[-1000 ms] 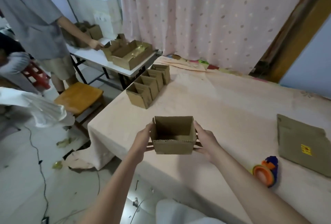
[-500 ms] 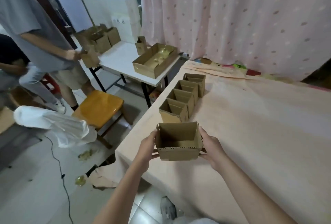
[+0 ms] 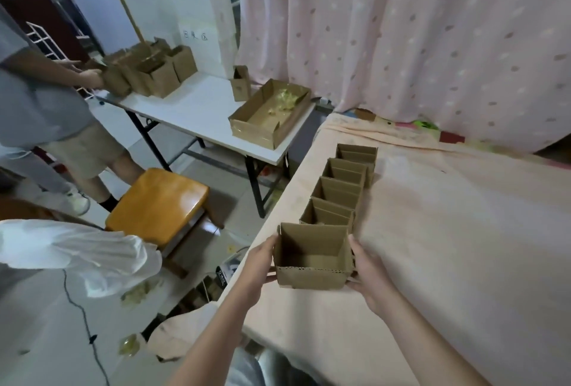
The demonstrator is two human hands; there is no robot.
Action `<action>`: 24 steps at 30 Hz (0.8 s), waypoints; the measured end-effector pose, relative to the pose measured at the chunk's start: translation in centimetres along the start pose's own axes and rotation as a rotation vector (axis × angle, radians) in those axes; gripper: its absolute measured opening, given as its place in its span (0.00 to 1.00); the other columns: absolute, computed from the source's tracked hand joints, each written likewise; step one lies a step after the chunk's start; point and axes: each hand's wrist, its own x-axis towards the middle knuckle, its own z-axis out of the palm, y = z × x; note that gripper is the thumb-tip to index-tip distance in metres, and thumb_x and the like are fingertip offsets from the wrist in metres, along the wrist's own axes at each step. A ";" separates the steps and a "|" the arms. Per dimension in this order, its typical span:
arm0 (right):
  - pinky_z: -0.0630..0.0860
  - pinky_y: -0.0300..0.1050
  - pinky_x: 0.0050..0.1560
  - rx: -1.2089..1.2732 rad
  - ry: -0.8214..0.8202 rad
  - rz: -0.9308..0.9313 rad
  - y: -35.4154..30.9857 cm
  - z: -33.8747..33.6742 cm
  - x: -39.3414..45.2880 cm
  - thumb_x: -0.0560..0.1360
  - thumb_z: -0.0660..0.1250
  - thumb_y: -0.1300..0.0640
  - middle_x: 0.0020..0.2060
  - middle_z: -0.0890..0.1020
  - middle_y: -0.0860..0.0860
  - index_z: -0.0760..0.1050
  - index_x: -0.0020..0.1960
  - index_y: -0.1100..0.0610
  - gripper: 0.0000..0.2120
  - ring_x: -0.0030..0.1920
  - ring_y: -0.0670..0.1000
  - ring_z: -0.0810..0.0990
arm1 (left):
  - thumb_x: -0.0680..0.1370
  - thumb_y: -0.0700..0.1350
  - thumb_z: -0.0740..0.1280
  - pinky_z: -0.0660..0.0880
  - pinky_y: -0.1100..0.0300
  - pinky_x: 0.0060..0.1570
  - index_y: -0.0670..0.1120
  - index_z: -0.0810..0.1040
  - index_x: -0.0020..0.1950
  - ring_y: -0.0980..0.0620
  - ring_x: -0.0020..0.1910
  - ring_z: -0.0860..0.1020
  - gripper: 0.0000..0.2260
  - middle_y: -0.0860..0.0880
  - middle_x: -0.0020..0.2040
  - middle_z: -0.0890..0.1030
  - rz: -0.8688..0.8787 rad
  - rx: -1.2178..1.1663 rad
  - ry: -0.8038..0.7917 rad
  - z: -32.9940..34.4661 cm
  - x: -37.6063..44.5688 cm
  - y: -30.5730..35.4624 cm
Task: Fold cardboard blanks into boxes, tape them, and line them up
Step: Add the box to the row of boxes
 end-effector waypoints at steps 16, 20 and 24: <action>0.77 0.49 0.51 0.193 0.349 0.104 3.8 5.3 1.7 0.85 0.58 0.49 0.51 0.85 0.56 0.79 0.60 0.58 0.17 0.53 0.55 0.82 | 0.84 0.54 0.57 0.72 0.48 0.66 0.51 0.76 0.55 0.49 0.58 0.76 0.11 0.50 0.59 0.78 -0.032 0.211 -0.323 -3.6 8.7 0.1; 0.76 0.50 0.53 0.151 0.393 0.107 4.1 6.2 2.9 0.84 0.59 0.47 0.48 0.85 0.57 0.80 0.58 0.57 0.17 0.48 0.55 0.80 | 0.84 0.52 0.57 0.69 0.47 0.69 0.52 0.73 0.57 0.48 0.60 0.73 0.08 0.49 0.59 0.76 -0.041 0.238 -0.318 -3.5 10.2 0.2; 0.76 0.50 0.56 0.096 0.382 0.090 4.0 5.8 4.4 0.84 0.57 0.44 0.52 0.84 0.59 0.79 0.60 0.56 0.19 0.51 0.55 0.80 | 0.84 0.52 0.57 0.69 0.48 0.70 0.53 0.72 0.56 0.48 0.59 0.72 0.07 0.49 0.58 0.75 -0.049 0.259 -0.342 -2.6 11.9 0.7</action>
